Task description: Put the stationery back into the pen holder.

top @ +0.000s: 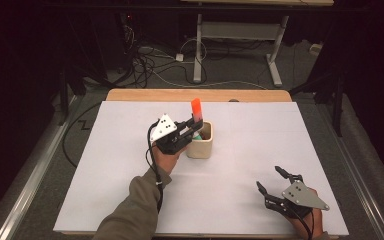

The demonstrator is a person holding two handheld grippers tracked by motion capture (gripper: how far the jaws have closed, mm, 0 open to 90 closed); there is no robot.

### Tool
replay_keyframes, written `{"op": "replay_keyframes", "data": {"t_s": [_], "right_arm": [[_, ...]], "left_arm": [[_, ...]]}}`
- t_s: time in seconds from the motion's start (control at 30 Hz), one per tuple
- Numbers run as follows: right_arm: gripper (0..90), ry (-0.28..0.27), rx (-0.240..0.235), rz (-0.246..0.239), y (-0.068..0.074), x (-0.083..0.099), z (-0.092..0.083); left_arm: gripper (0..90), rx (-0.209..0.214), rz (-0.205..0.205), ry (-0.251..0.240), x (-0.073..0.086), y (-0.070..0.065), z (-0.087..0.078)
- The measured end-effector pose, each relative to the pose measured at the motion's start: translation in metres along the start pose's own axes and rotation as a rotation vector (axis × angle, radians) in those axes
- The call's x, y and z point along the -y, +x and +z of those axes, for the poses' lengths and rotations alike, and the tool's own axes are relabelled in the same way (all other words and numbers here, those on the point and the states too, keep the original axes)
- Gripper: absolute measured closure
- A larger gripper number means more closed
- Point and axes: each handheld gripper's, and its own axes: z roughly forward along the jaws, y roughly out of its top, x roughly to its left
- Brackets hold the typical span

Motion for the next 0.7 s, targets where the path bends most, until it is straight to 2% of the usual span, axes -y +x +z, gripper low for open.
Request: {"op": "replay_keyframes", "data": {"t_s": [0.27, 0.7], "right_arm": [[26.9, 0.004, -0.007, -0.008, 0.001, 0.0, 0.0], [27.8, 0.019, -0.02, -0.019, 0.003, 0.0, 0.002]], "left_arm": [[74.1, 0.011, -0.018, 0.045, 0.01, -0.003, 0.013], [73.9, 0.006, -0.023, 0.094, 0.021, -0.002, 0.014]]}}
